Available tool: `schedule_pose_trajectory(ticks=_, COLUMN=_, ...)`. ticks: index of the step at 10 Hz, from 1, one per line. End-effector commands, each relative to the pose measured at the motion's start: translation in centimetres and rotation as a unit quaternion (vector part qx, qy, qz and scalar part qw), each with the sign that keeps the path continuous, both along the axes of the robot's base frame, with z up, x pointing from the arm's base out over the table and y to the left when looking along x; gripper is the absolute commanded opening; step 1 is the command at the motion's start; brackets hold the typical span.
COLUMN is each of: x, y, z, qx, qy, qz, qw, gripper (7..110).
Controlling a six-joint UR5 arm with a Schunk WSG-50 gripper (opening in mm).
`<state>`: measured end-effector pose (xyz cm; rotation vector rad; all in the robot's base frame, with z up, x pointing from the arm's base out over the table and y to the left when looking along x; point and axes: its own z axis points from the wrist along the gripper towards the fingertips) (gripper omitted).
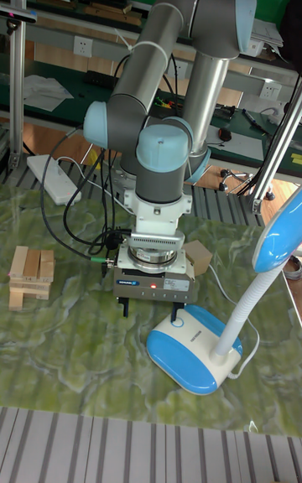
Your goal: Turn on the desk lamp by pressing the button
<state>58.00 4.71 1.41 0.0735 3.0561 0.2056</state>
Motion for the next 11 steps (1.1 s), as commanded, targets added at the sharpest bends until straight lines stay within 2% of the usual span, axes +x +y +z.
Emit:
schedule_pose_trajectory(ticks=1, x=0.21, y=0.49, z=0.15, qx=0.009, qy=-0.003, qz=0.000, qw=1.0000, gripper=88)
schedule_pose_trajectory(ticks=11, x=0.78, y=1.10, z=-0.07, qx=0.016, qy=-0.010, qz=0.005, qw=0.9998, gripper=88)
